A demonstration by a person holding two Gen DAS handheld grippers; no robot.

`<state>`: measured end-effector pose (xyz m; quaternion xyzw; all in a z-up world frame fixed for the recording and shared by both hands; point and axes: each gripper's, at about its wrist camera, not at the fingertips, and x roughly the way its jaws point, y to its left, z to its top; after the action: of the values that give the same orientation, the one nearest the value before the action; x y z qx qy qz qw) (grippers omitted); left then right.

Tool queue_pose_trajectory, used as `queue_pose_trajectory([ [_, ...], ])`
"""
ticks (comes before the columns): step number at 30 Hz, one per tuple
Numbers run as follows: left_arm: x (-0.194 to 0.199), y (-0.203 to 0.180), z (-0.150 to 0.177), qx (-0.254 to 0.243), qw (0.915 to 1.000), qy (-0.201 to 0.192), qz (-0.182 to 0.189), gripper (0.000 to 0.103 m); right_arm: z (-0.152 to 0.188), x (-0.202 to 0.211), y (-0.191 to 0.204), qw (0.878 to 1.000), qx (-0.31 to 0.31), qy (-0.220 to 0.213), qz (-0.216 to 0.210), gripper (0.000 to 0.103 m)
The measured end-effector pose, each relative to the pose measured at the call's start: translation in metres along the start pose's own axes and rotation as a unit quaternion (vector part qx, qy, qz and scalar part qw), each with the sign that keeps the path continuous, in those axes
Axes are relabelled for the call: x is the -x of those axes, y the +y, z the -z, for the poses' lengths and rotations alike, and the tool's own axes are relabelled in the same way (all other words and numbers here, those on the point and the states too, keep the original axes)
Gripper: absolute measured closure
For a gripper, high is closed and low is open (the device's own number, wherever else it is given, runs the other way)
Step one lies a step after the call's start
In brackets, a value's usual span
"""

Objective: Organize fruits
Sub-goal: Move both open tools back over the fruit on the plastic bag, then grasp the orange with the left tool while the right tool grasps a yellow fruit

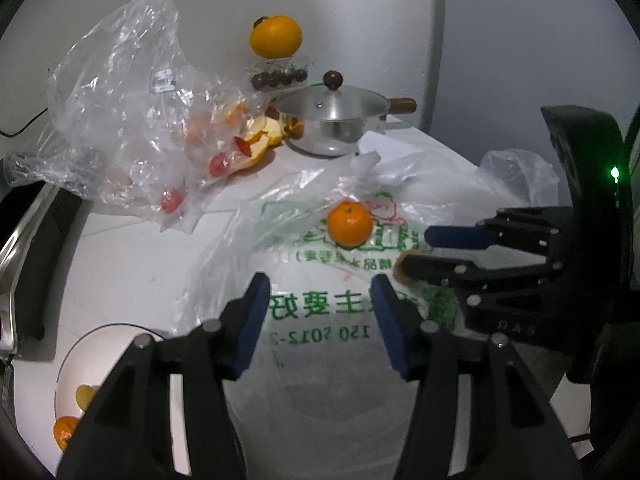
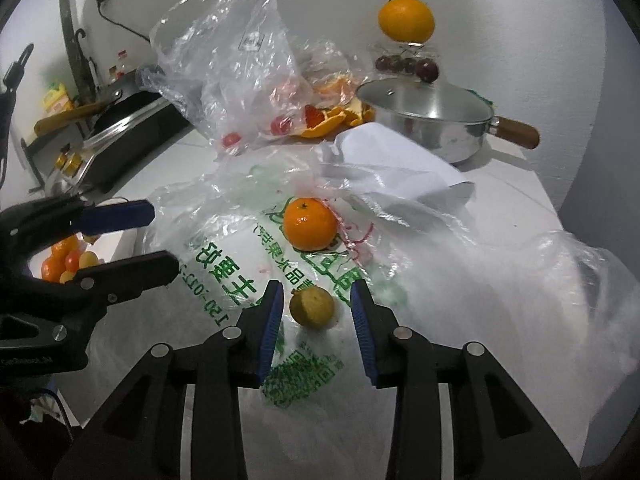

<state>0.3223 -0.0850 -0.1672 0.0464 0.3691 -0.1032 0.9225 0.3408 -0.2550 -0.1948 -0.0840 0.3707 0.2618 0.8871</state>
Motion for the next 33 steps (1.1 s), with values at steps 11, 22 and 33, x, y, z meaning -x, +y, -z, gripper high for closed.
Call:
queue_pose_trajectory([
  [11,-0.008,-0.003,-0.008,-0.014,0.9998,0.01,-0.009,0.049,0.001,-0.018,0.003,0.999,0.016,0.026,-0.017,0.075],
  [22,-0.029,-0.024,-0.024,-0.027,0.9994,0.018,0.007,0.049,-0.007,0.007,-0.015,1.0,0.005,-0.018,-0.012,0.075],
  [33,-0.072,-0.042,-0.039,-0.041,0.9977,0.053,-0.006,0.051,-0.011,0.016,-0.042,0.999,-0.006,-0.033,-0.001,0.075],
])
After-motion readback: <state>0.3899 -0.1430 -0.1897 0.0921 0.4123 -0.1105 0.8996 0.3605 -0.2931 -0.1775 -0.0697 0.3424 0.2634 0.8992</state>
